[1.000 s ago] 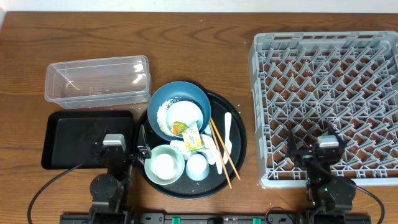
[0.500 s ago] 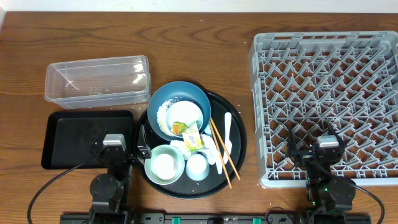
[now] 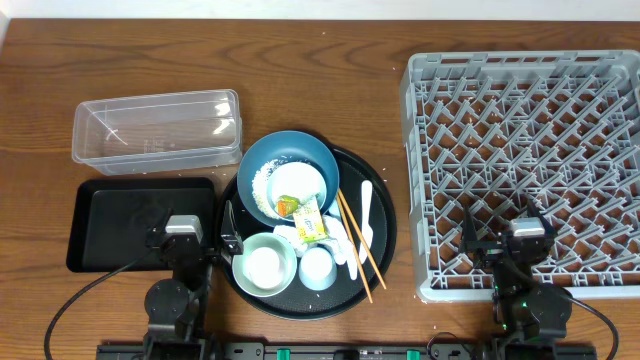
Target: Sort waste into correct bins and load items into the dishwasher rack
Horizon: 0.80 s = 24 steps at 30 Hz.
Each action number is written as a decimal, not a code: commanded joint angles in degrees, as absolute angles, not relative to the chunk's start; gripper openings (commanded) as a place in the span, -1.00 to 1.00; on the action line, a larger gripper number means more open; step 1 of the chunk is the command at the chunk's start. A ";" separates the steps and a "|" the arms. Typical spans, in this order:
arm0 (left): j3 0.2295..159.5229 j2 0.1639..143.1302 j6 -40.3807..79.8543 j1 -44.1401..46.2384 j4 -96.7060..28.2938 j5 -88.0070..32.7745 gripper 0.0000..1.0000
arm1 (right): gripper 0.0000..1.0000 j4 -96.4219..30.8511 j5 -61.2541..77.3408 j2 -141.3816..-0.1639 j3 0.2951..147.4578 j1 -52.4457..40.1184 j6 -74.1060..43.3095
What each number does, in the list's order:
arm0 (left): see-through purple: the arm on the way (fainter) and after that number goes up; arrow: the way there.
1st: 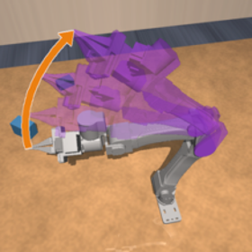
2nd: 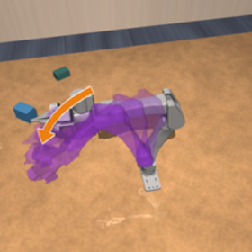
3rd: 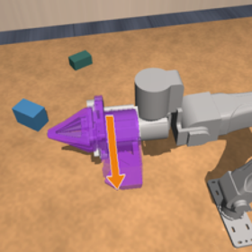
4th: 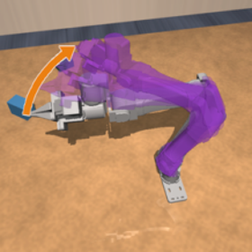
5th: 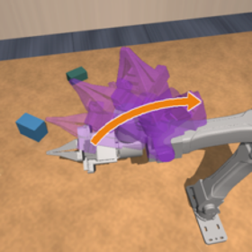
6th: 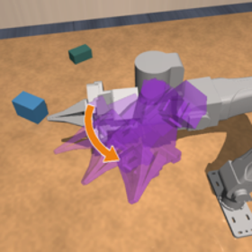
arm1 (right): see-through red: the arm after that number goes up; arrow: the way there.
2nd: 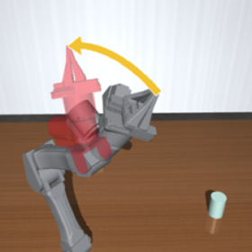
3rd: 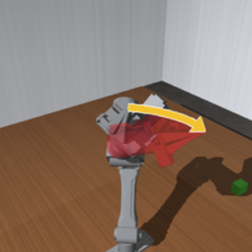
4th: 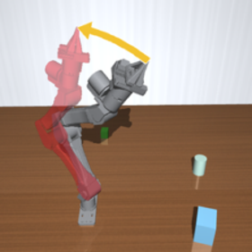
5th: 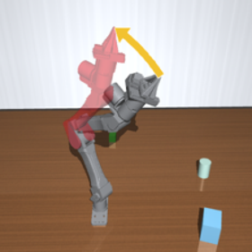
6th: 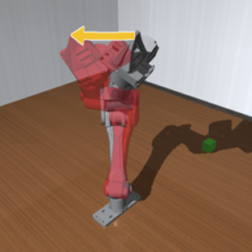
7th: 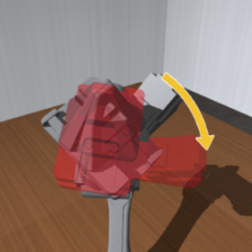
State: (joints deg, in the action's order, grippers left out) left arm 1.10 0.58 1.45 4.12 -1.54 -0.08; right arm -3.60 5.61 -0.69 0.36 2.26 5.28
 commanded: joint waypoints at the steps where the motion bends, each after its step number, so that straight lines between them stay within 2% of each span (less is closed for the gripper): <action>1: 0.23 0.23 1.54 3.77 -4.08 0.45 0.95 | 0.98 -3.77 5.82 -0.38 0.32 1.69 6.09; 7: 0.23 0.23 1.54 3.77 -4.08 0.45 0.96 | 0.99 -3.57 6.33 -0.38 0.32 1.69 5.65; 13: 0.23 0.23 3.60 3.77 -4.05 0.43 0.96 | 0.98 -3.64 6.42 -0.38 0.32 1.69 -1.65; 17: 0.58 0.23 7.68 3.77 -3.90 0.40 0.96 | 0.99 -3.75 6.42 -0.38 0.54 1.69 -2.76; 24: 4.08 1.39 7.84 3.77 -5.28 -0.95 0.96 | 0.98 -4.21 4.49 -0.84 3.38 1.69 -2.74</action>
